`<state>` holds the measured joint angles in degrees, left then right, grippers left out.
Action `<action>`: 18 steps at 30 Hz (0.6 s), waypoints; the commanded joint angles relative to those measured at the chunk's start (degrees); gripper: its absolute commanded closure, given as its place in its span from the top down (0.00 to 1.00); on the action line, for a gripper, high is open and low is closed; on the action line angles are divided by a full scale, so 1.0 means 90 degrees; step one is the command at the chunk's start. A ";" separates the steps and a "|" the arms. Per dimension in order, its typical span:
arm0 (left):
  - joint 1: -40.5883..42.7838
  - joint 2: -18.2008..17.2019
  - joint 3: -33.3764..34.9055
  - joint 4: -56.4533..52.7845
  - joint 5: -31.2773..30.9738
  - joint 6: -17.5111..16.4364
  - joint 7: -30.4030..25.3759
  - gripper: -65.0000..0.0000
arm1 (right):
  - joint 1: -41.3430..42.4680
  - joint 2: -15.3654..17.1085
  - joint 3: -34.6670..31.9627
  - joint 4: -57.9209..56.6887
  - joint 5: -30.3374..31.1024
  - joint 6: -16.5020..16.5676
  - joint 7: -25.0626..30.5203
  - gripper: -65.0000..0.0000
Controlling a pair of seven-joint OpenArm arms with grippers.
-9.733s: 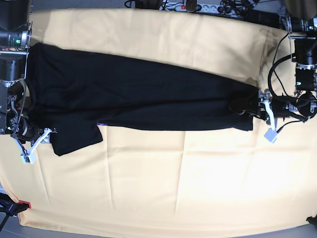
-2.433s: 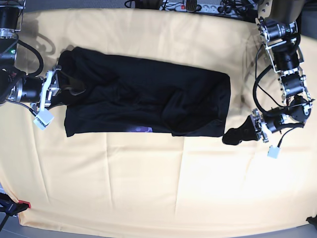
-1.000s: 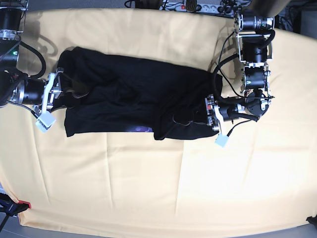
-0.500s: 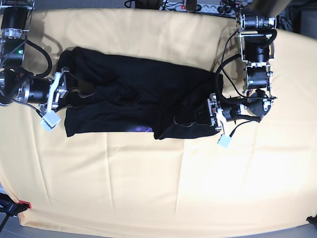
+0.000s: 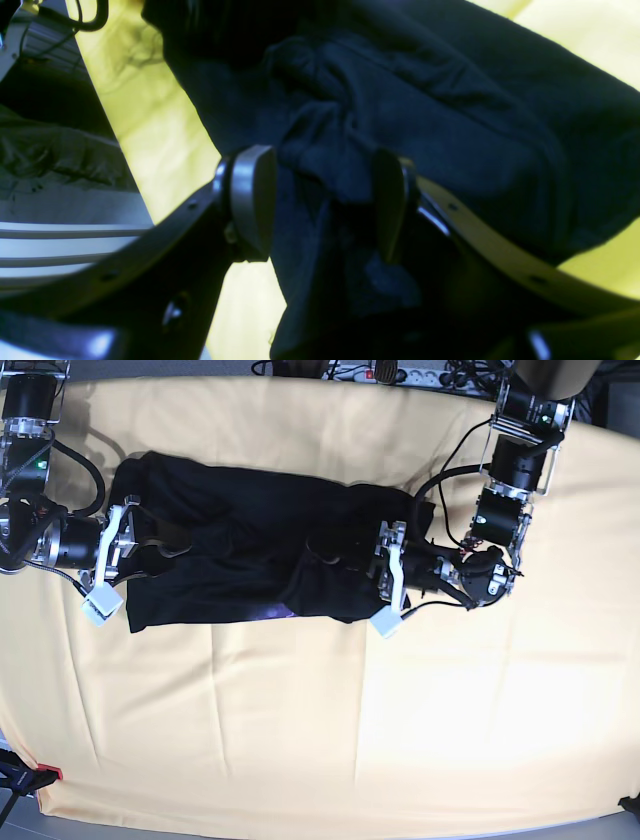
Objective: Fold the T-shirt properly
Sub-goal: 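Push the folded hem end toward the right gripper with the left gripper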
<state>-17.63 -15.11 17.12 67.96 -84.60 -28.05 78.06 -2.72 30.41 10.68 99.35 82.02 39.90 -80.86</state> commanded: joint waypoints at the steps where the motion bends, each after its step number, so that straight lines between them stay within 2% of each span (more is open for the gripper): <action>1: -0.0022 -0.0061 0.0100 0.0214 -0.0045 0.0002 0.0215 0.55 | 0.0107 0.0112 0.0070 0.0075 0.0085 0.0011 0.0096 0.51; 7: -0.0121 -0.0780 -0.0097 0.1178 -0.0045 -0.0257 0.0215 0.55 | 0.0109 0.0112 0.0070 0.0075 -0.0104 0.0011 0.0096 0.51; 11: -0.0214 -0.1302 -0.0532 0.1311 -0.0045 -0.0597 0.0215 0.55 | 0.0109 0.0112 0.0070 0.0075 -0.0104 0.0011 0.0124 0.51; 13: -0.0204 -0.1479 -0.0801 0.1309 -0.0039 -0.0648 0.0215 0.55 | 0.0109 0.0112 0.0070 0.0075 -0.0104 0.0011 0.0131 0.51; 18: -0.0175 -0.1695 -0.1382 0.1309 0.0687 -0.0605 0.0215 0.55 | 0.0109 0.0112 0.0070 0.0075 -0.0104 0.0011 0.0153 0.51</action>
<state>-17.78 -29.65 5.17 78.81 -77.08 -33.47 80.64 -2.70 30.44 10.68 99.33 79.72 39.90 -80.62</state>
